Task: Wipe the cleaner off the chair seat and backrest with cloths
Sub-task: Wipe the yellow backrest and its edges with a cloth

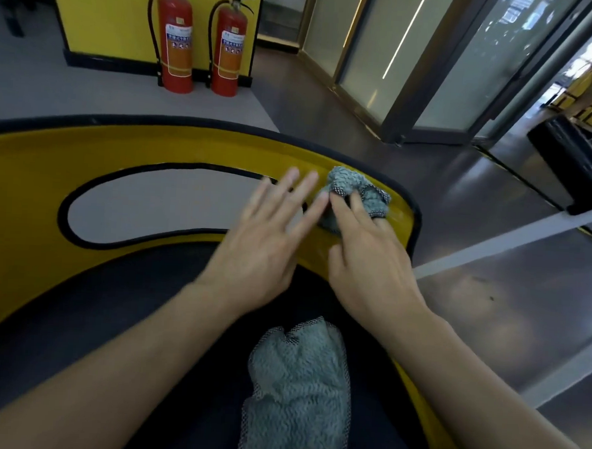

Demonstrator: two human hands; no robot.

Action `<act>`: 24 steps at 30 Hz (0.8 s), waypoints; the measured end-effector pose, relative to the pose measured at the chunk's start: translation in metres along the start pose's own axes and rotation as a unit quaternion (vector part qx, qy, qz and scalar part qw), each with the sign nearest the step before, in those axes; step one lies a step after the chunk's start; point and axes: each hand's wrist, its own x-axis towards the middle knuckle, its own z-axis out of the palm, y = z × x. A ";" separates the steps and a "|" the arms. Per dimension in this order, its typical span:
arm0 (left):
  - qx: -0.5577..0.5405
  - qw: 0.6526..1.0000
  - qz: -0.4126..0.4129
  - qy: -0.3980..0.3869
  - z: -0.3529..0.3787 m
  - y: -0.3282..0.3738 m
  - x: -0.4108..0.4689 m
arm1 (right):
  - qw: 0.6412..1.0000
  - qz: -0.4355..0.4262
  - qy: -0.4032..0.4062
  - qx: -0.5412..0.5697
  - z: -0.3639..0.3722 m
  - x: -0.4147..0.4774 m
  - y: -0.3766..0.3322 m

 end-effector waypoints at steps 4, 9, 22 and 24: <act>-0.035 0.999 0.020 -0.035 0.026 0.026 -0.014 | 0.999 -0.047 -0.024 0.014 -0.010 0.000 0.017; -0.043 0.999 0.008 -0.028 0.028 0.032 -0.003 | 0.990 -0.116 -0.073 0.026 -0.029 -0.026 0.045; -0.057 0.996 -0.043 0.049 0.037 0.086 0.031 | 0.969 -0.056 -0.039 0.238 0.004 -0.069 0.119; -0.068 0.996 -0.042 0.036 0.043 0.090 0.032 | 0.971 -0.059 -0.078 0.218 0.017 -0.073 0.120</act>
